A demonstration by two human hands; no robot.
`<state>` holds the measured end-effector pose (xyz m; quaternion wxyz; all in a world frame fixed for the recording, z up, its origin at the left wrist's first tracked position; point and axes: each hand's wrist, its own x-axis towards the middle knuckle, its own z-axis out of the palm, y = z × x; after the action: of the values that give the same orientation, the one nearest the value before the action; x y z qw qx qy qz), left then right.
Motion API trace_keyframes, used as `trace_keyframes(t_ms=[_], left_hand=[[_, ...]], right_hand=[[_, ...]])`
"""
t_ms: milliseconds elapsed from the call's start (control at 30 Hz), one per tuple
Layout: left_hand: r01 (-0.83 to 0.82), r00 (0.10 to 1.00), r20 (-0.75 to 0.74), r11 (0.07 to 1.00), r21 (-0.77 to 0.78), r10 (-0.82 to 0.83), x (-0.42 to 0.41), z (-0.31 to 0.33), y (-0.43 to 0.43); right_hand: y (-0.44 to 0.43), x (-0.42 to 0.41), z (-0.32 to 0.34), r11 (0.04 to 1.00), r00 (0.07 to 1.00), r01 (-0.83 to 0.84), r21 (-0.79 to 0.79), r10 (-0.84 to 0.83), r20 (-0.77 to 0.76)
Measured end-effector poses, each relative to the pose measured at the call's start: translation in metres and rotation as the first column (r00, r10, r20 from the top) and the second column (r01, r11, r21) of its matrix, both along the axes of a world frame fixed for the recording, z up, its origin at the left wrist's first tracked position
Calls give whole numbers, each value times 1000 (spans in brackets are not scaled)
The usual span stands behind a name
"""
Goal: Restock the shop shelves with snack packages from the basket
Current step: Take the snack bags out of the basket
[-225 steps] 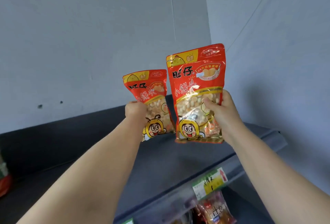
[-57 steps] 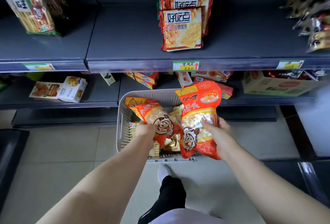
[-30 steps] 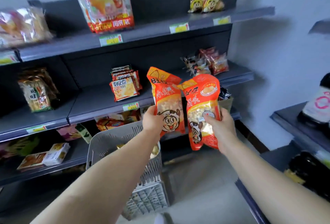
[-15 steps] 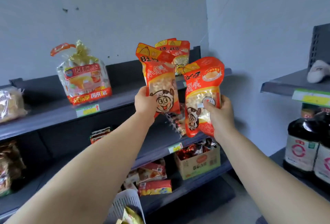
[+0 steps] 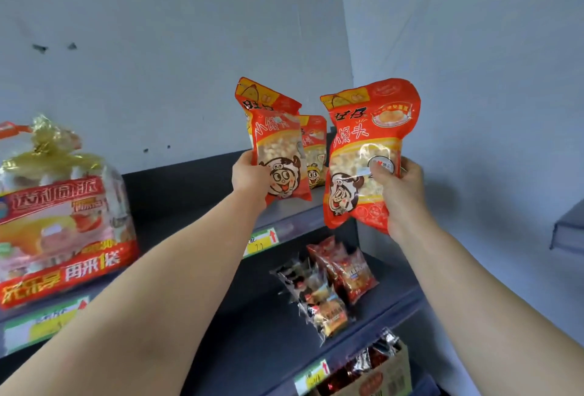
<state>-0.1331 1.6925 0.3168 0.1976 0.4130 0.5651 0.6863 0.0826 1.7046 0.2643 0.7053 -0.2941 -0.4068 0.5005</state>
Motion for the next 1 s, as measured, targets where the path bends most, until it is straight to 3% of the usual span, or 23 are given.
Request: trace_keyframes(t_ms=[333, 400, 467, 533, 667, 767, 833, 1000], left_hand=[[140, 972, 182, 988, 64, -149, 0, -11, 107], [149, 977, 157, 988, -31, -143, -7, -22, 130], [36, 999, -28, 972, -233, -44, -15, -29, 153], [-105, 983, -180, 927, -361, 41, -23, -30, 172], [-205, 962, -250, 899, -388, 111, -27, -24, 192], [-255, 954, -250, 890, -377, 167, -28, -30, 204], [-282, 949, -245, 883, -376, 199, -26, -32, 211], [-303, 944, -261, 847, -437, 203, -24, -24, 216]], right_hand=[[104, -15, 30, 985, 985, -170, 32, 169, 29], [135, -19, 37, 976, 978, -206, 67, 203, 57], [171, -25, 36, 978, 949, -183, 105, 147, 280], [202, -33, 31, 988, 824, -108, 114, 25, 566], [234, -52, 28, 974, 672, -225, 18, 142, 727], [244, -65, 22, 985, 337, -174, 15, 45, 940], [252, -67, 18, 988, 231, -125, 93, -62, 971], [265, -65, 25, 987, 74, -154, 52, -41, 996]])
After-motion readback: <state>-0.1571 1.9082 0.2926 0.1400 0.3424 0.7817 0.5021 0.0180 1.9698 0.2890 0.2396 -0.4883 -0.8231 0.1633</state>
